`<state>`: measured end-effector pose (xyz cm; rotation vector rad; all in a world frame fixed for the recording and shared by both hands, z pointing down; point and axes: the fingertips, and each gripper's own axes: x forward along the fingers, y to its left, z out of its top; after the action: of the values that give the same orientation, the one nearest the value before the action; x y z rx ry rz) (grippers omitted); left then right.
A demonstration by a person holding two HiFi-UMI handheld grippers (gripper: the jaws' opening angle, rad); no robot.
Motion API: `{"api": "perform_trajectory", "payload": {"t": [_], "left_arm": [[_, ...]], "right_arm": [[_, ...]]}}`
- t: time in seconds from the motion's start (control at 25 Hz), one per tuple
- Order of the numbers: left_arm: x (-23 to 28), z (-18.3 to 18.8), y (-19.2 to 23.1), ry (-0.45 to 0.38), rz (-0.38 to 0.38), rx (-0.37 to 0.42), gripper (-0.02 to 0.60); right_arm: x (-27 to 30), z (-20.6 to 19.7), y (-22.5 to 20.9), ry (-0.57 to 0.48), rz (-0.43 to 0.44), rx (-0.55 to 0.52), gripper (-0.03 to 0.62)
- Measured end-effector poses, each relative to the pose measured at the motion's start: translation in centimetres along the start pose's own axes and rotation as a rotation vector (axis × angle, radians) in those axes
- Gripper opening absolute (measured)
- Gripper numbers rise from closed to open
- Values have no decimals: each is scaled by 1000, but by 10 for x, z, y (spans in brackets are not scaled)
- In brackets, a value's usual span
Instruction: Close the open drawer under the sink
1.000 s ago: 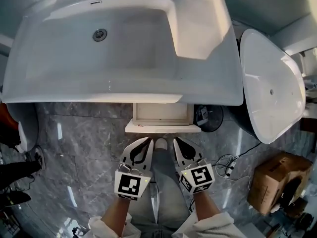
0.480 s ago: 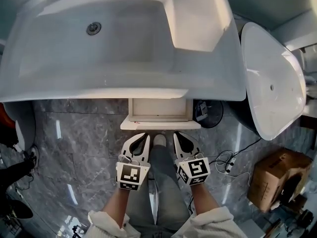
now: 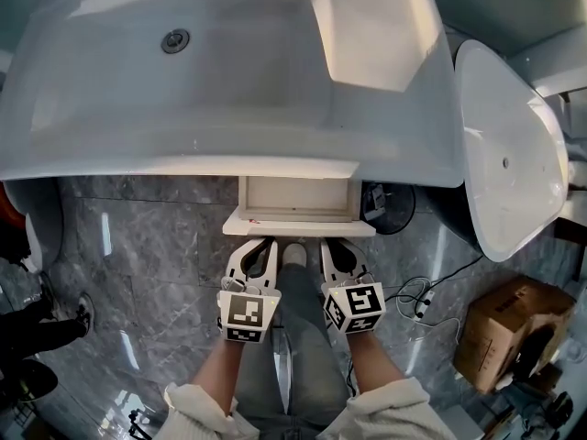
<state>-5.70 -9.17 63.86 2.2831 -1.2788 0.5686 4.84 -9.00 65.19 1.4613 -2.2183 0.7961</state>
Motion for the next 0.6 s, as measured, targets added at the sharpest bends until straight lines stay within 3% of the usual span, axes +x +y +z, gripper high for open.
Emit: {"api": "perform_trajectory", "payload": {"t": [0.6], "left_arm": [[4, 8, 4, -8, -14, 23, 15]], "right_arm": [[2, 9, 0, -39, -47, -2, 9]]}}
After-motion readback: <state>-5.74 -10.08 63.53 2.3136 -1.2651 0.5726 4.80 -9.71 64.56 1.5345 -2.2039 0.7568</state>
